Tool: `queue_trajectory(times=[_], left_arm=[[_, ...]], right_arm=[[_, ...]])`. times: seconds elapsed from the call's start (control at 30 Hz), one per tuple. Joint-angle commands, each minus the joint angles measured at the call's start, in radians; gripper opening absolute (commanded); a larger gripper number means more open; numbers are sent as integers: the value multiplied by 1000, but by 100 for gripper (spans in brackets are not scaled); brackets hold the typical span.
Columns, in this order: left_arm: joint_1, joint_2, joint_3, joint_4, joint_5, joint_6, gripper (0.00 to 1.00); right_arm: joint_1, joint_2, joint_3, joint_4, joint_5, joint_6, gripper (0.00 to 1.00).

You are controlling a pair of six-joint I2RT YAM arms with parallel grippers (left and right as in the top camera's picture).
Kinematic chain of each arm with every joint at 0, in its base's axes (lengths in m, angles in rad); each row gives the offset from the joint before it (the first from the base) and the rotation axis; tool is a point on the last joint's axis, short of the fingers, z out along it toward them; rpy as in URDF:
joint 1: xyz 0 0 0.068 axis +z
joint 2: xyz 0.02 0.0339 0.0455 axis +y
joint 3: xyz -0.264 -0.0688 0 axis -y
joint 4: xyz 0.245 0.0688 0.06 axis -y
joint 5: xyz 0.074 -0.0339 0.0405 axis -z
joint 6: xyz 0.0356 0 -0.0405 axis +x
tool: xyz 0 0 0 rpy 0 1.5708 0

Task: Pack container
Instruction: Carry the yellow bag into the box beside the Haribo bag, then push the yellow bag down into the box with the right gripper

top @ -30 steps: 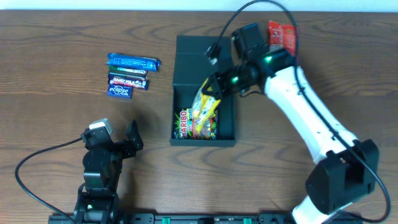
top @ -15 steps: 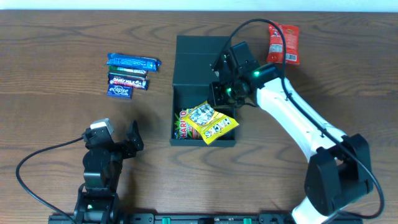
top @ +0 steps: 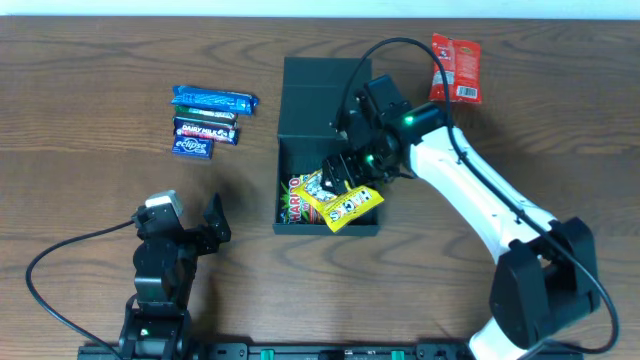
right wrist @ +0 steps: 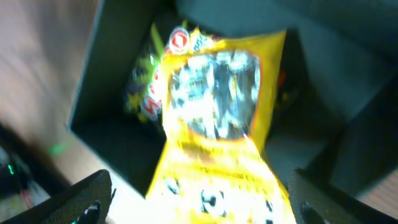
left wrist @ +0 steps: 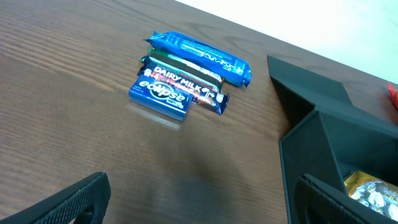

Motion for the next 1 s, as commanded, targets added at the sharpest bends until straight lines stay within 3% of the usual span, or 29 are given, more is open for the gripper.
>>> queue_trajectory(times=[0.0,0.3,0.7,0.8,0.9,0.97], left_arm=[[2,2,-1,1,4,19,95],[2,2,-1,1,4,19,95],[2,2,-1,1,4,19,95],[2,2,-1,1,4,19,95],[2,2,-1,1,4,19,95],[2,2,-1,1,3,19,95]], right_arm=[[-16,-30,20,-32,-20,-196,89],[26,0,16,-39,66,-295,86],[65,116,16,-17,174,-298,84],[65,129,16,-10,175,-298,69],[65,130,16,-2,175,-297,41],[65,130,16,4,175,-293,32]])
